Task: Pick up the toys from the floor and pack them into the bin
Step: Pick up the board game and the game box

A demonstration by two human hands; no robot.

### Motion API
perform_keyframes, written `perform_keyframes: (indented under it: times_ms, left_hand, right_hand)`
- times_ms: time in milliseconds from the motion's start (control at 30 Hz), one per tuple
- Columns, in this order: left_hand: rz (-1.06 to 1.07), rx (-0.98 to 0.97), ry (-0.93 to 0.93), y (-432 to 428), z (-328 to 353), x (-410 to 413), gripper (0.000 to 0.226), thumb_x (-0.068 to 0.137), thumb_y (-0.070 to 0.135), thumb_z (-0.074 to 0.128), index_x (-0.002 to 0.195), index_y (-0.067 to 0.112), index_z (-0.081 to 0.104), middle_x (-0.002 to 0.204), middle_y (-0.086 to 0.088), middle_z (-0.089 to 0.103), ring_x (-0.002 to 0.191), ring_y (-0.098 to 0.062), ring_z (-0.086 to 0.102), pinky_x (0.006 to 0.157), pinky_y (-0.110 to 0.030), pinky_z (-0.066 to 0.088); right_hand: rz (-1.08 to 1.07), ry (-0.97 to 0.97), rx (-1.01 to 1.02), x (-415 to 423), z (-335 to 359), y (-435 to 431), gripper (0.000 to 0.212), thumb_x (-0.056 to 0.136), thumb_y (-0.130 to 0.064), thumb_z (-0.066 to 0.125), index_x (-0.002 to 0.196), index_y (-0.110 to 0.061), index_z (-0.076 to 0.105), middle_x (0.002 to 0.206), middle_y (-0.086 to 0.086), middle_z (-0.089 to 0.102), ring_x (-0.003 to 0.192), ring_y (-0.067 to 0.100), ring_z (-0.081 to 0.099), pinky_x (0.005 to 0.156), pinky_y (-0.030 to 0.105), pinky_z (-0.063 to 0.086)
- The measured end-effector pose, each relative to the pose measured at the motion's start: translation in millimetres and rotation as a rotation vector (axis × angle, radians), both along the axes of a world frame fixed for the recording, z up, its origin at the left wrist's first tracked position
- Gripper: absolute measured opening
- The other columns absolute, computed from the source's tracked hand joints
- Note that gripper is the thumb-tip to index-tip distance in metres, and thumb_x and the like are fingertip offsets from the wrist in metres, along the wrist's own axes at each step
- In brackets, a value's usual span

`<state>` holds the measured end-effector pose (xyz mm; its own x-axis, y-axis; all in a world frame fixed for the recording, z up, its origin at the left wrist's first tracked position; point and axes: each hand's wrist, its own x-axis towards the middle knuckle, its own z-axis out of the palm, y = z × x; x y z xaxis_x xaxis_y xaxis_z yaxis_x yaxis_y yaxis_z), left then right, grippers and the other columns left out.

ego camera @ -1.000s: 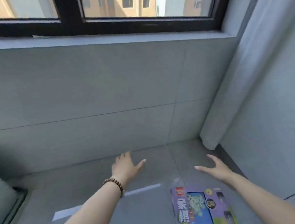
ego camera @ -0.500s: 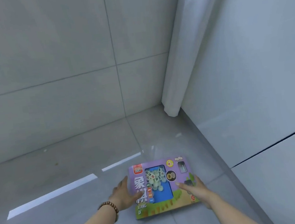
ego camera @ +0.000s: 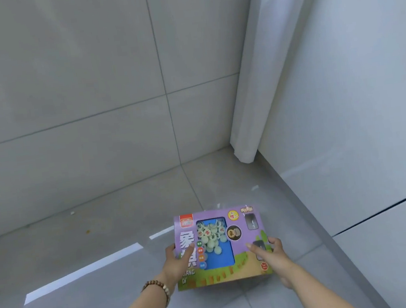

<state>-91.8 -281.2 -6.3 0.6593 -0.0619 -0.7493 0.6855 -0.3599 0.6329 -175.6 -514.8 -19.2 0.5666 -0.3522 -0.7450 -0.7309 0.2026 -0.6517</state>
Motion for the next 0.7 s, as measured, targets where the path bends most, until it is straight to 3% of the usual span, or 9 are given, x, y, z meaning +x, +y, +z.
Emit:
perform_keyframes:
  times_ms: [100, 233, 300, 433, 600, 633, 700]
  left_hand:
    - [0.116, -0.016, -0.091, 16, 32, 17, 0.063, 0.091, 0.040, 0.054, 0.140, 0.013, 0.025, 0.132, -0.012, 0.053, 0.108, -0.025, 0.055, 0.096, -0.037, 0.045]
    - [0.324, -0.039, -0.265, 56, 100, 39, 0.059, 0.090, 0.034, 0.058, 0.135, 0.011, 0.028, 0.120, -0.011, 0.057, 0.094, -0.022, 0.055, 0.083, -0.033, 0.043]
    - [0.381, -0.039, -0.358, 92, 137, 46, 0.059, 0.089, 0.030, 0.062, 0.133, 0.009, 0.030, 0.118, -0.010, 0.056, 0.092, -0.021, 0.055, 0.080, -0.031, 0.043]
    - [0.475, 0.046, -0.548, 198, 203, 44, 0.058, 0.087, 0.027, 0.065, 0.131, 0.008, 0.033, 0.115, -0.009, 0.057, 0.091, -0.021, 0.055, 0.078, -0.030, 0.044]
    - [0.705, 0.143, -0.671, 361, 268, -1, 0.059, 0.086, 0.030, 0.066, 0.134, 0.011, 0.035, 0.107, -0.003, 0.056, 0.085, -0.020, 0.057, 0.067, -0.028, 0.046]
    - [0.759, 0.165, -0.684, 393, 276, -16, 0.057, 0.087, 0.029, 0.066, 0.133, 0.010, 0.038, 0.109, -0.004, 0.057, 0.087, -0.019, 0.056, 0.068, -0.027, 0.045]
    - [0.873, 0.189, -0.702, 452, 288, -49, 0.050, 0.087, 0.026, 0.066, 0.129, 0.006, 0.047, 0.113, -0.007, 0.061, 0.091, -0.020, 0.056, 0.077, -0.028, 0.044]
  right_hand:
    - [-0.003, -0.130, -0.011, 27, 37, 22, 0.086, 0.054, -0.047, 0.076, 0.122, -0.023, 0.028, 0.131, 0.002, 0.042, 0.100, 0.017, 0.057, 0.063, 0.024, 0.043]
    - [0.033, -0.297, -0.058, 71, 99, 74, 0.078, 0.072, -0.035, 0.080, 0.130, -0.018, 0.030, 0.130, -0.003, 0.036, 0.107, 0.017, 0.053, 0.073, 0.028, 0.048]
    - [0.091, -0.371, -0.081, 91, 133, 108, 0.081, 0.071, -0.036, 0.080, 0.132, -0.018, 0.030, 0.134, -0.001, 0.037, 0.117, 0.020, 0.051, 0.091, 0.036, 0.048]
    - [0.304, -0.454, -0.108, 121, 200, 196, 0.082, 0.071, -0.036, 0.080, 0.136, -0.020, 0.033, 0.136, -0.002, 0.042, 0.122, 0.020, 0.049, 0.102, 0.038, 0.043]
    - [0.665, -0.612, -0.159, 135, 276, 348, 0.070, 0.074, -0.025, 0.078, 0.132, -0.021, 0.040, 0.125, -0.004, 0.054, 0.106, 0.013, 0.057, 0.081, 0.023, 0.047]
    - [0.742, -0.619, -0.151, 133, 289, 381, 0.072, 0.074, -0.027, 0.078, 0.134, -0.022, 0.039, 0.126, -0.005, 0.055, 0.107, 0.014, 0.058, 0.081, 0.027, 0.049]
    - [0.890, -0.626, -0.121, 126, 310, 444, 0.075, 0.073, -0.031, 0.078, 0.136, -0.027, 0.037, 0.126, -0.006, 0.057, 0.102, 0.012, 0.060, 0.068, 0.025, 0.050]
